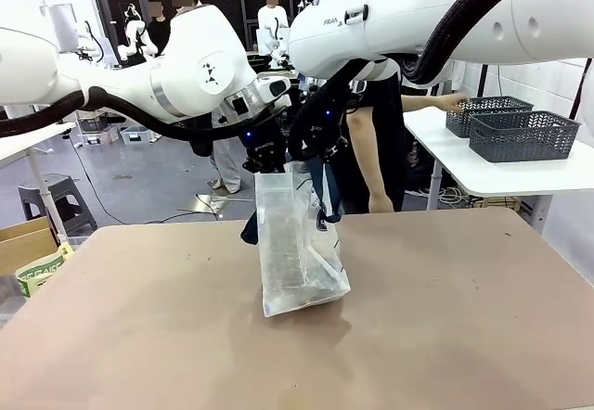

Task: Transfer purchased items from the store into the shopping bag.
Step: Move the Reusable shopping bag to the right side of the table.

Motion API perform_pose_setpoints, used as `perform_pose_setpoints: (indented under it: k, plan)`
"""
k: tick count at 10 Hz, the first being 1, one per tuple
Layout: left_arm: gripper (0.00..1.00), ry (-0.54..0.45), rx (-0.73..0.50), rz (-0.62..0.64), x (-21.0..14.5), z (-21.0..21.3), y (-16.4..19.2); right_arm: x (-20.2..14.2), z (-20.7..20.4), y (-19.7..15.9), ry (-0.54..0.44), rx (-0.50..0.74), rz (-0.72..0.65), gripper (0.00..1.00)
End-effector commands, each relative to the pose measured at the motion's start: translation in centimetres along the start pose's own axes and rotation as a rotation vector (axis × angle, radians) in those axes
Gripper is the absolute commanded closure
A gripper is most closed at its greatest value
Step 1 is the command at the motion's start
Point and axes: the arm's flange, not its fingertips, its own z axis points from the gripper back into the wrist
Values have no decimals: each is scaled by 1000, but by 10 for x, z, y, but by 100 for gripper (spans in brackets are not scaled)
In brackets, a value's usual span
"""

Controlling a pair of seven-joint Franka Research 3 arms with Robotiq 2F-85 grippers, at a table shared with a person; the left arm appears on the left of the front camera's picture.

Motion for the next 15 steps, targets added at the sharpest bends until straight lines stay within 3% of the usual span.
perform_pose_setpoints:
  k: [1, 5, 7, 12, 15]
  plan:
    - [100, -5, -3, -12, 9, -2, -7, 8, 4, 4, 1, 25, -7, 100]
    - [100, -71, -5, -50, 6, 2, -6, 9, 3, 5, 7, 36, 5, 100]
    - [100, -16, -12, -8, 8, 0, -6, 10, 2, 6, 12, 39, 12, 100]
    - [3, -45, -33, -45, -5, 9, -7, 9, 3, 6, 22, 44, 31, 100]
    - [0, -78, -70, -69, -18, 21, -7, 9, 5, 6, 22, 44, 28, 100]
